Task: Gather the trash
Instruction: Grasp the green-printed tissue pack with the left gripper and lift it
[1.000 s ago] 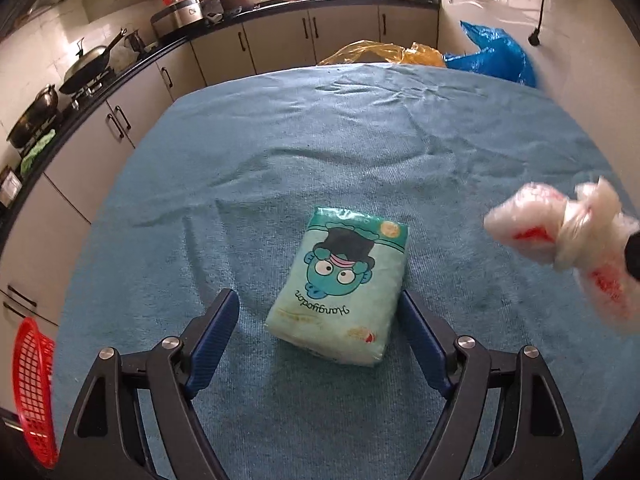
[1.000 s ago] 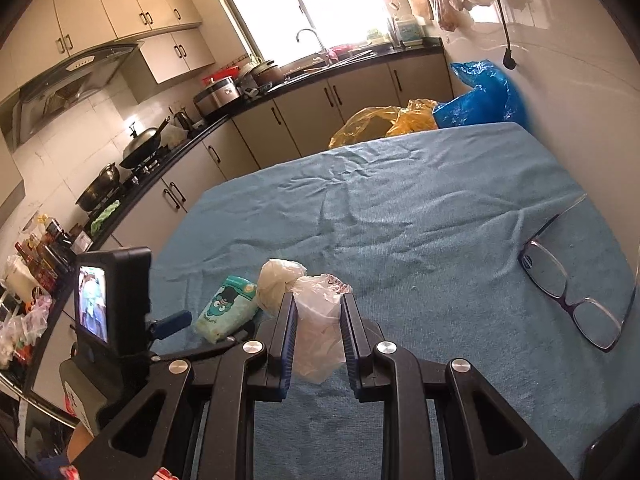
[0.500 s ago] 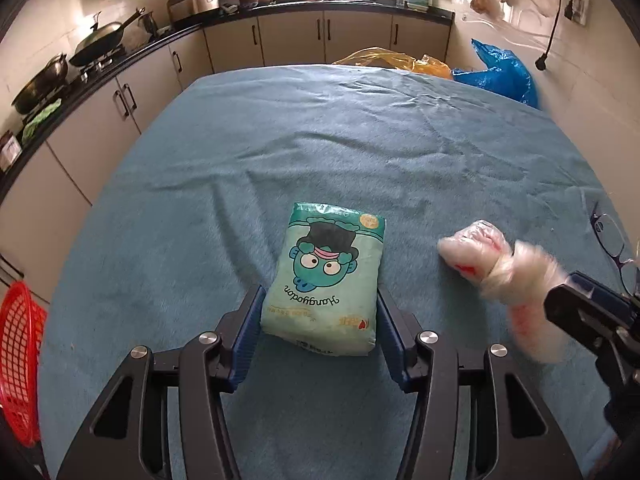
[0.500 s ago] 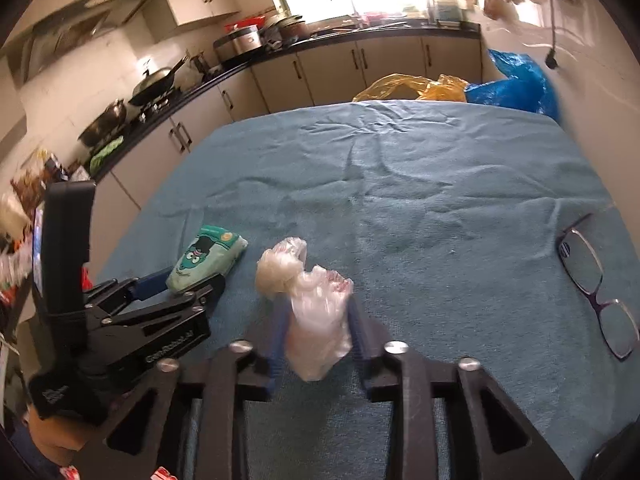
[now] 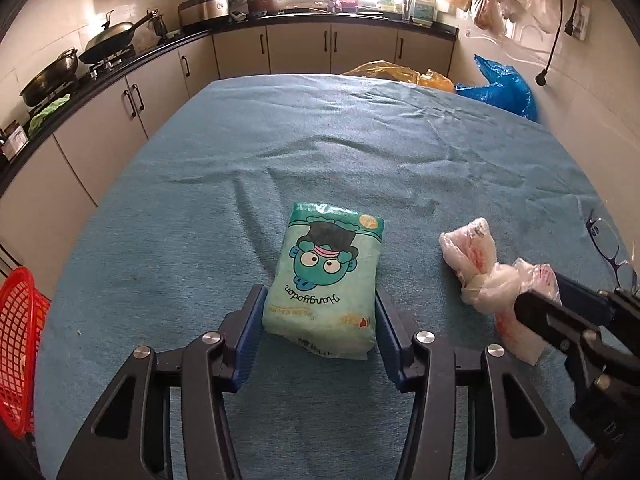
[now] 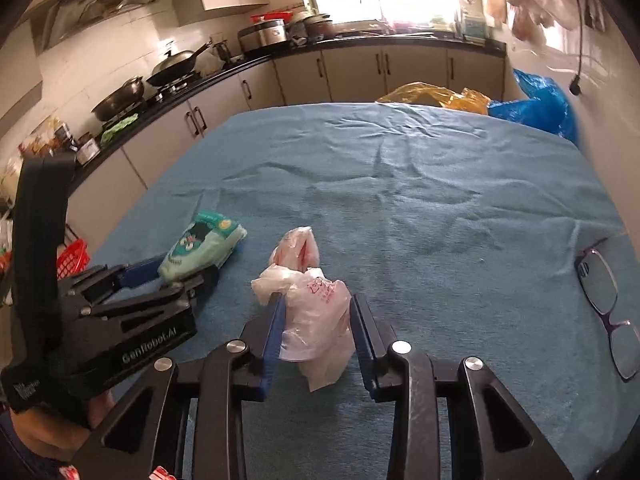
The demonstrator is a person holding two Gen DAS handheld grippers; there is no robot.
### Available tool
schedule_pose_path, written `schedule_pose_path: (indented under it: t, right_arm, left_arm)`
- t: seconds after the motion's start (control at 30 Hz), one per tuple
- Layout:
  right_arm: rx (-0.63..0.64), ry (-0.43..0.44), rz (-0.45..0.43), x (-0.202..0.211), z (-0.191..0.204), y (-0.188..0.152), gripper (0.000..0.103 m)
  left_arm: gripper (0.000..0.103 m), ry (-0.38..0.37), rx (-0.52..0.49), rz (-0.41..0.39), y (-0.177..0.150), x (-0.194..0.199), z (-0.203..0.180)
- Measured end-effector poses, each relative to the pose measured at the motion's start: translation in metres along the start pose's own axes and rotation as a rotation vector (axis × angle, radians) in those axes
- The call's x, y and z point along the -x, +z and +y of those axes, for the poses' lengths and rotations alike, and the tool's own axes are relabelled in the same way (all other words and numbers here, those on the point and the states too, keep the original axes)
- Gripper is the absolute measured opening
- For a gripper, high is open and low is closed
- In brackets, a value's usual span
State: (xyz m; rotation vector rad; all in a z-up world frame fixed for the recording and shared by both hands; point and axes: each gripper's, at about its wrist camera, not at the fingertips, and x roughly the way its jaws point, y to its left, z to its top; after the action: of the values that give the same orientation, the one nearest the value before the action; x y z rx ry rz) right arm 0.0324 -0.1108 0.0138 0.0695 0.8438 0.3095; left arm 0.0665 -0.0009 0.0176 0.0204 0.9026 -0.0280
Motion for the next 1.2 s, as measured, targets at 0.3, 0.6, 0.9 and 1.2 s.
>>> schedule_pose_path:
  t: [0.3,0.6,0.9,1.2]
  right_arm:
    - [0.047,-0.008,-0.010,-0.002,0.010,-0.004,0.029]
    - [0.080,0.028,-0.070,0.011,0.033,-0.008,0.027]
    - [0.103,0.070,-0.129,0.027,0.050,-0.009,0.027]
    - [0.135,0.083,-0.146,0.028,0.061,-0.012,0.027]
  left_arm:
    - [0.047,0.049,0.000,-0.071,-0.004,0.023,0.007]
    - [0.046,0.103,-0.001,-0.120,-0.022,0.043,0.017]
    - [0.045,0.112,0.023,-0.148,-0.036,0.057,0.027]
    - [0.045,0.122,0.065,-0.176,-0.046,0.073,0.047]
